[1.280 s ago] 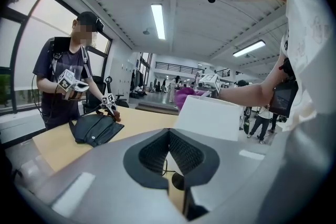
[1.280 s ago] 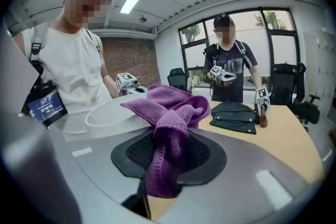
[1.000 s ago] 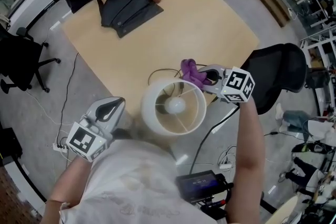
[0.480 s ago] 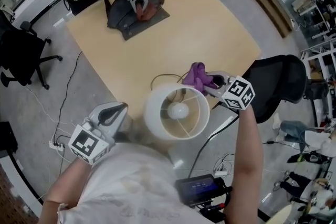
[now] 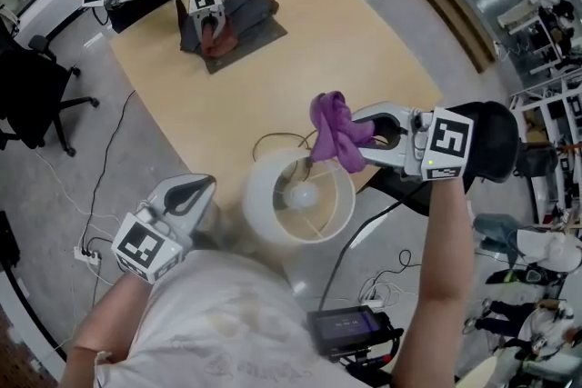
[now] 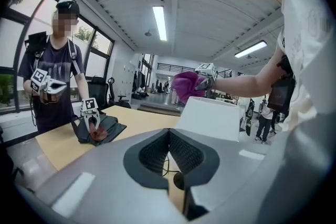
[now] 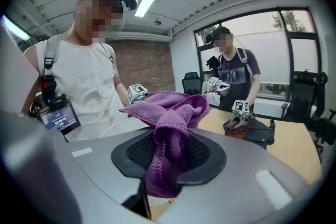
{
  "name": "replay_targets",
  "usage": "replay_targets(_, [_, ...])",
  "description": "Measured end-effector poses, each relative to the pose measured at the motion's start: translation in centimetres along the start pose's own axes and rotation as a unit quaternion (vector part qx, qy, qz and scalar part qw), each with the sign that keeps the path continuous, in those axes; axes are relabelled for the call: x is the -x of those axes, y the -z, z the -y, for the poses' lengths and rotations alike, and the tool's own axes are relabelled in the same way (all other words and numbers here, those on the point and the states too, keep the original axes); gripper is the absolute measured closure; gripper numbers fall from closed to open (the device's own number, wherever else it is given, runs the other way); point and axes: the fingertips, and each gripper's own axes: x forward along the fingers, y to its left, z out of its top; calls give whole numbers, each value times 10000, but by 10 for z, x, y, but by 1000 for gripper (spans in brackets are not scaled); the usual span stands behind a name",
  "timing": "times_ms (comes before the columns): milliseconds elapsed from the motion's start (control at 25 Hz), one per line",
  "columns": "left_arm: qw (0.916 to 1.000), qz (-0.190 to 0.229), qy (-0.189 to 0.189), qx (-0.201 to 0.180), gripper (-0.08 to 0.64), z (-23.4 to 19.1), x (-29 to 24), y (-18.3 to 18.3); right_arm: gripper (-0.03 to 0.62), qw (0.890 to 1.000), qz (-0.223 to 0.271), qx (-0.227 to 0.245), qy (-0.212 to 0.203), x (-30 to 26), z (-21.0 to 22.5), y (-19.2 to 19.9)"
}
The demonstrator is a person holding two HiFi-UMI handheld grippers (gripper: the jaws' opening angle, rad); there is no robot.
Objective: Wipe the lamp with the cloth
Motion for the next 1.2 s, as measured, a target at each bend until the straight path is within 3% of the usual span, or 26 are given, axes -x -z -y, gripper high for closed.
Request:
replay_targets(200, [10000, -21, -65, 67, 558, 1, 4, 6, 460, 9942, -853, -182, -631, -29, 4, 33])
replay_targets(560, [9983, -108, -546, 183, 558, -26, 25, 21, 460, 9716, -2187, -382, -814, -72, 38, 116])
replay_targets(1080, [9950, -141, -850, 506, 558, -38, 46, 42, 457, 9532, -2985, -420, -231, -109, 75, 195])
replay_targets(1200, [9953, -73, -859, 444, 558, -39, 48, 33, 458, 9585, -2834, -286, 148, -99, 84, 186])
